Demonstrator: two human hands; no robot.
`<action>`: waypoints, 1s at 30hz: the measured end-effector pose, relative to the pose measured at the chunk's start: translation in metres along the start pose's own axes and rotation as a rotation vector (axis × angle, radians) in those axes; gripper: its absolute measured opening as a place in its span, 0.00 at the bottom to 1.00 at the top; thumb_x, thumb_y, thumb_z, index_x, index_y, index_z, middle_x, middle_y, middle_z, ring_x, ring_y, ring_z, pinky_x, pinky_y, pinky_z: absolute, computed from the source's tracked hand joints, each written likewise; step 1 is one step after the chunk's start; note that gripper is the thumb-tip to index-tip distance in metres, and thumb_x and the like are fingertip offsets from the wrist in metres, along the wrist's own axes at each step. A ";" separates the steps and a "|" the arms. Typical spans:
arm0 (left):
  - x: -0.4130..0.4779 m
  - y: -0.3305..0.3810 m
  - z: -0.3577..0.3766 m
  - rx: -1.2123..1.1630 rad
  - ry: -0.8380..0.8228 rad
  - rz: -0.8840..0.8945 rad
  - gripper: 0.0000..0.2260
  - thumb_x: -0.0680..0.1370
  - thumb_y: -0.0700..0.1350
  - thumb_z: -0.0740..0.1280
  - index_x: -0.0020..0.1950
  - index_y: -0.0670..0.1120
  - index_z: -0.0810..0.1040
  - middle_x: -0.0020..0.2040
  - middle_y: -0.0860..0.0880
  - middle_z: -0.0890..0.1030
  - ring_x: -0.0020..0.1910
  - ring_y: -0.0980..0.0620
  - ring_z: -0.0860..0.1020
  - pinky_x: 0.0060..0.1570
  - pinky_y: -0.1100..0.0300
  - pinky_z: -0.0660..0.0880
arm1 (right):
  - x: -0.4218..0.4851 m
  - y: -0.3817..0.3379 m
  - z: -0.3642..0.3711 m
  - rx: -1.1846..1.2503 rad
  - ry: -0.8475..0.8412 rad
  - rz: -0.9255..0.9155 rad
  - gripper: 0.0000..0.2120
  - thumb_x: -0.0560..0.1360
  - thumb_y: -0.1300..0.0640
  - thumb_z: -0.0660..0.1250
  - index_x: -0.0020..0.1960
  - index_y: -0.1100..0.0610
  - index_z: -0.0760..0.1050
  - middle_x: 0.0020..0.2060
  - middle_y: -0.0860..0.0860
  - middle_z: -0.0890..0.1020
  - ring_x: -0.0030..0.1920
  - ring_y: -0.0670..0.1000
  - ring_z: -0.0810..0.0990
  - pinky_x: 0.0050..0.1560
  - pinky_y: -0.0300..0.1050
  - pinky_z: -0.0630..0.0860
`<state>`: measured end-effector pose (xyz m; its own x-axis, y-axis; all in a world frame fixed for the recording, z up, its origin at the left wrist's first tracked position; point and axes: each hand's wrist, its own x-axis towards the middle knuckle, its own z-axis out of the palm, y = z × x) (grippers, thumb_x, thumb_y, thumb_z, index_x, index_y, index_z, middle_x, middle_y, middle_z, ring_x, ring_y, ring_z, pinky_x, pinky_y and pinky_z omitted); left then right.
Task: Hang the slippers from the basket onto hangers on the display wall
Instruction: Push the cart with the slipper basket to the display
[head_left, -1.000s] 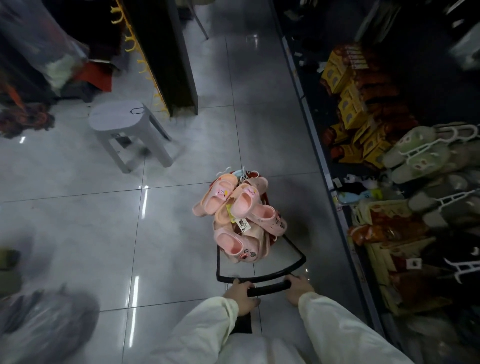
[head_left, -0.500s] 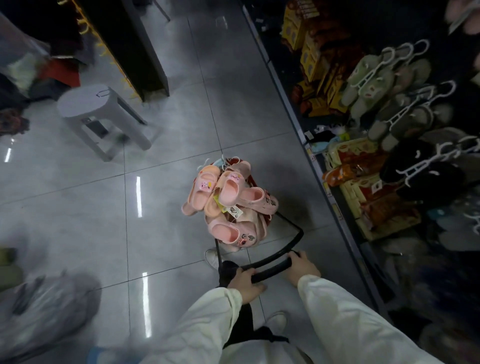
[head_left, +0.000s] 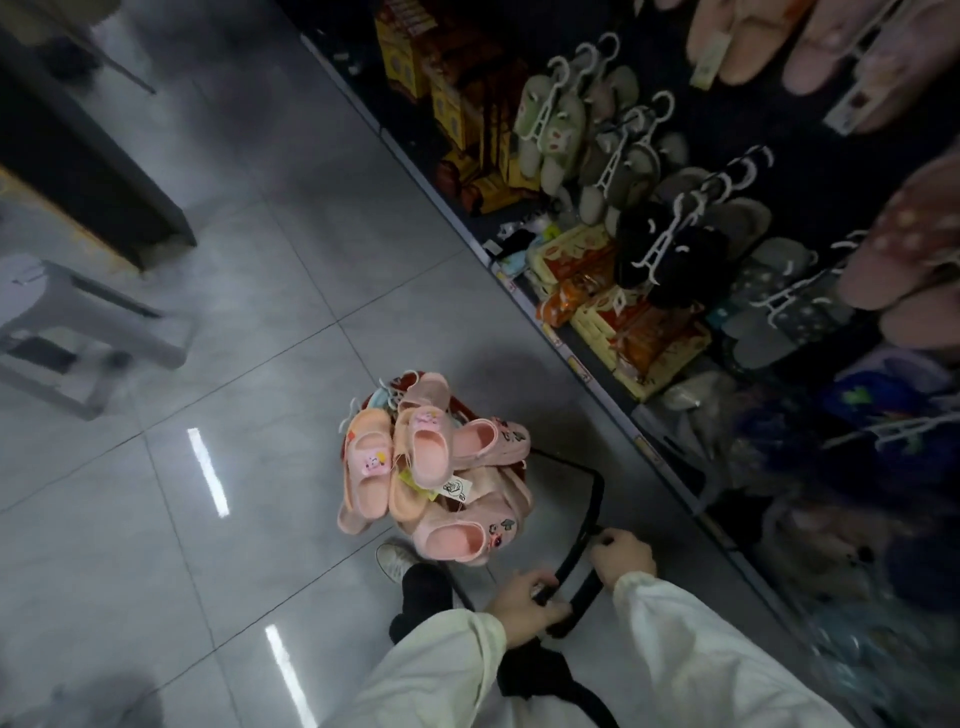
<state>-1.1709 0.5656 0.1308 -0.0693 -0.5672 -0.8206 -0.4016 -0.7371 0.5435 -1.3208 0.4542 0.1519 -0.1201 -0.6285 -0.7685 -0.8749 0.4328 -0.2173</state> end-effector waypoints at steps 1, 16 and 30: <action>0.002 -0.001 0.004 0.020 -0.010 0.013 0.13 0.67 0.62 0.71 0.49 0.66 0.74 0.58 0.52 0.78 0.54 0.54 0.78 0.60 0.59 0.74 | 0.001 0.011 -0.002 0.047 0.022 0.034 0.14 0.78 0.58 0.61 0.61 0.54 0.79 0.53 0.57 0.81 0.53 0.59 0.80 0.53 0.45 0.77; -0.016 -0.079 -0.033 0.282 -0.027 -0.217 0.12 0.76 0.54 0.72 0.56 0.54 0.75 0.59 0.50 0.78 0.56 0.53 0.77 0.60 0.61 0.73 | -0.011 0.152 0.001 0.273 0.239 0.237 0.07 0.78 0.65 0.63 0.48 0.57 0.79 0.50 0.58 0.83 0.50 0.59 0.81 0.48 0.45 0.74; -0.018 -0.095 -0.098 0.094 0.190 -0.316 0.10 0.77 0.48 0.73 0.53 0.44 0.78 0.44 0.45 0.82 0.32 0.49 0.76 0.28 0.64 0.69 | -0.043 0.192 0.014 0.357 0.266 0.403 0.09 0.77 0.63 0.65 0.54 0.52 0.72 0.49 0.56 0.74 0.38 0.56 0.76 0.36 0.45 0.68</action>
<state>-1.0425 0.6099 0.1118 0.2390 -0.3817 -0.8929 -0.4588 -0.8548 0.2426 -1.4766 0.5735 0.1349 -0.5633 -0.4901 -0.6652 -0.5301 0.8319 -0.1640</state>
